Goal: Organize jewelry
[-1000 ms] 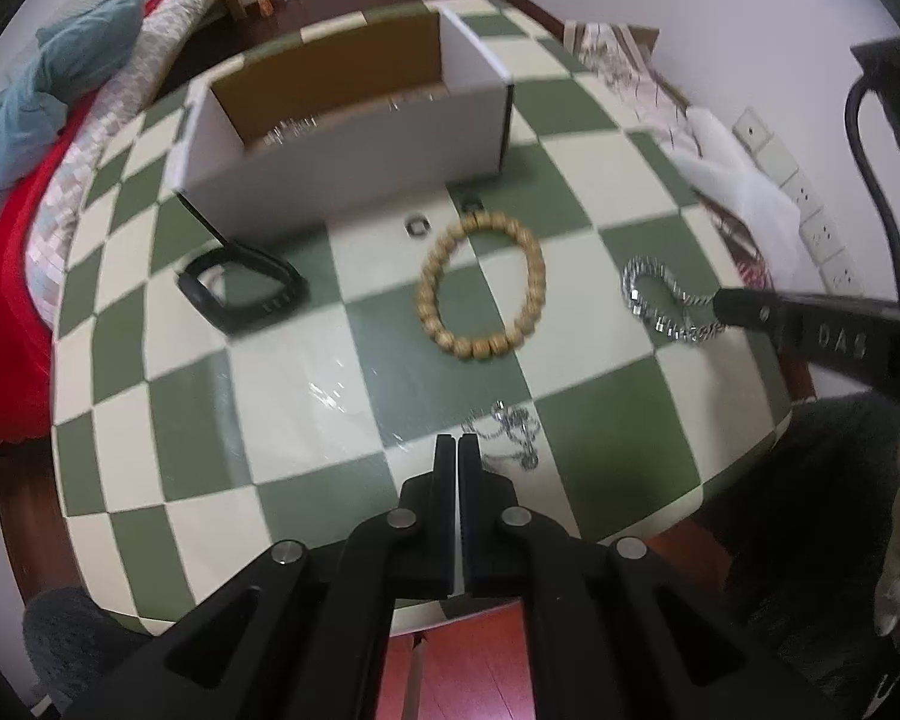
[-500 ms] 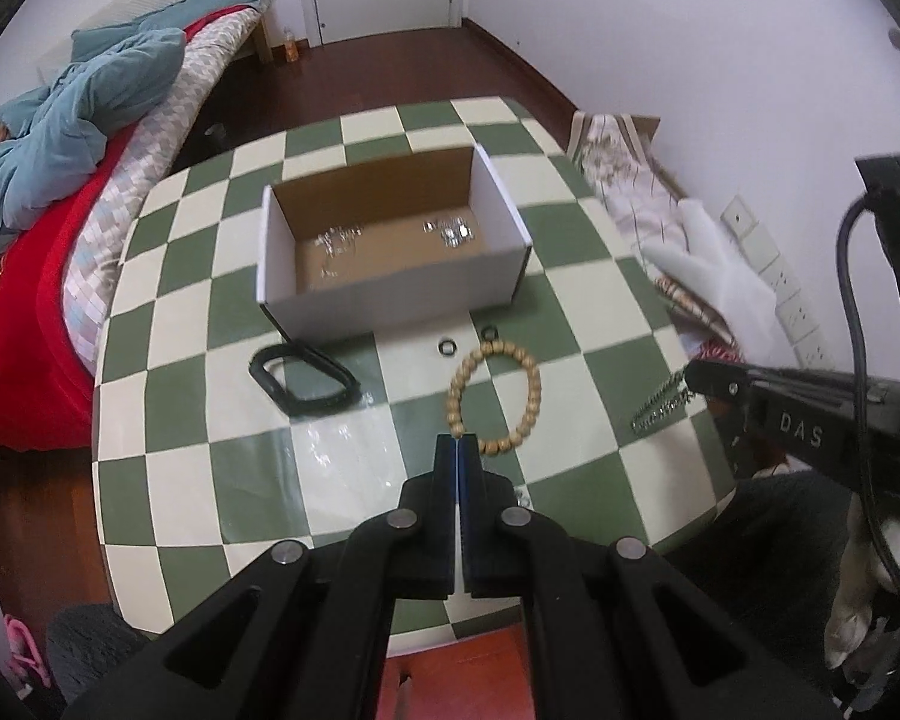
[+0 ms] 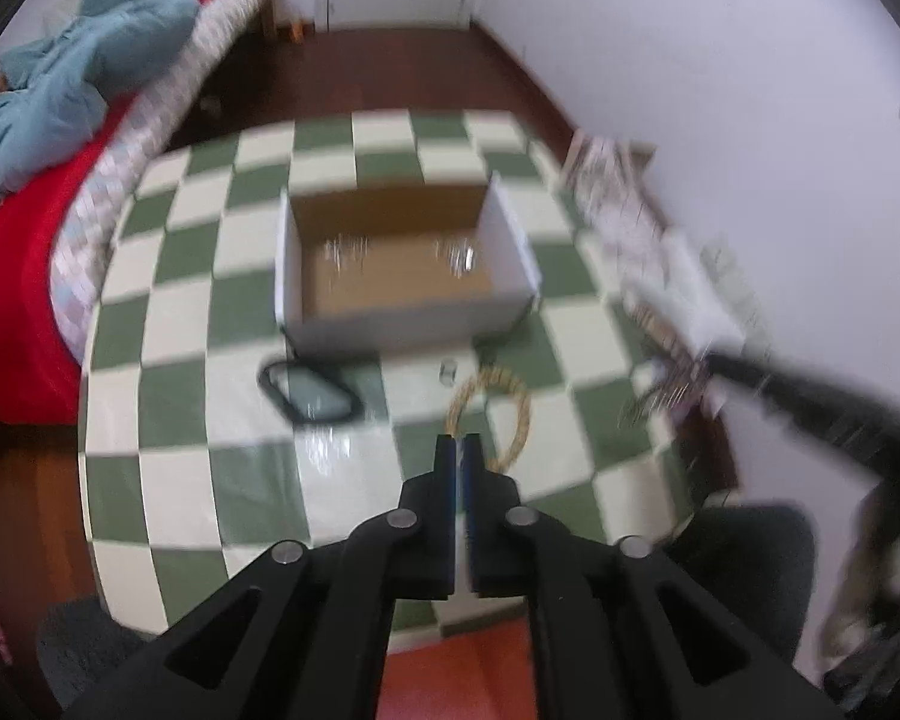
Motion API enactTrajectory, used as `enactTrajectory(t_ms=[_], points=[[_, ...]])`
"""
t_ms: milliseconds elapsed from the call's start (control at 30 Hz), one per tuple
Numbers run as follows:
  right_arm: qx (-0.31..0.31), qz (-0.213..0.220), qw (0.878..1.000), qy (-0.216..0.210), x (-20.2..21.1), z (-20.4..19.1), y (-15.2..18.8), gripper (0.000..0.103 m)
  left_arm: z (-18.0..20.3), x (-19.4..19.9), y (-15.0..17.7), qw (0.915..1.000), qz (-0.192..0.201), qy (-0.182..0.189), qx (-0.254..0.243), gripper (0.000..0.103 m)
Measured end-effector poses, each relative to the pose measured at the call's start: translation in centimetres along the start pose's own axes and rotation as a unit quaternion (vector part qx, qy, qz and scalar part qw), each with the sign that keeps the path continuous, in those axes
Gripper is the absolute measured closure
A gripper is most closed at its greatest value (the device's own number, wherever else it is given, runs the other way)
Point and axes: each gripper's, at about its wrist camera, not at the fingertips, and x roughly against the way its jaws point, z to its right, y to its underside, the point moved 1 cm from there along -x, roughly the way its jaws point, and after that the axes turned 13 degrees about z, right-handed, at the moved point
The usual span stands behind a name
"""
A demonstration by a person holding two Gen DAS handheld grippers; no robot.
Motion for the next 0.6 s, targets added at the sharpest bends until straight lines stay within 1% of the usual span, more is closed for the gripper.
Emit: enactTrajectory(t_ms=[100, 133, 167, 233, 267, 300, 333, 367, 467, 600], points=[[0.004, -0.002, 1.000, 0.005, -0.3, -0.1, 0.1, 0.098, 0.6, -2.7, 2.8, 0.9988, -0.047, -0.014, -0.004, 0.099], [0.003, -0.007, 1.000, 0.009, -0.6, 0.1, 0.3, 0.098, 0.8, -3.6, 3.8, 0.9978, -0.062, -0.025, -0.006, 0.099], [0.002, -0.011, 1.000, 0.012, -0.9, 0.3, 0.6, 0.098, 1.0, -4.7, 4.8, 0.9964, -0.078, -0.034, -0.007, 0.095], [-0.001, -0.019, 1.000, 0.023, -1.5, 1.1, 1.3, 0.098, 1.3, -6.4, 6.4, 0.9934, -0.101, -0.052, -0.014, 0.085], [-0.001, -0.021, 0.999, 0.029, -1.8, 1.5, 1.6, 0.098, 1.5, -7.1, 7.3, 0.9914, -0.111, -0.067, -0.018, 0.071], [-0.005, -0.025, 0.999, 0.033, -2.1, 2.0, 2.0, 0.098, 1.9, -7.8, 8.0, 0.9902, -0.119, -0.070, -0.021, 0.050], [-0.010, -0.033, 0.999, 0.037, -2.5, 2.6, 2.5, 0.098, 2.1, -8.1, 8.3, 0.9895, -0.121, -0.074, -0.024, 0.040], [-0.012, -0.037, 0.998, 0.043, -2.8, 3.2, 2.9, 0.098, 2.4, -8.4, 8.8, 0.9886, -0.119, -0.088, -0.030, 0.034], [-0.022, -0.048, 0.997, 0.054, -3.4, 4.6, 4.0, 0.098, 3.7, -9.1, 9.7, 0.9836, -0.113, -0.124, -0.067, 0.034], [-0.037, -0.055, 0.996, 0.065, -3.9, 6.3, 5.1, 0.098, 4.8, -9.9, 10.7, 0.9776, -0.112, -0.151, -0.095, 0.032]])
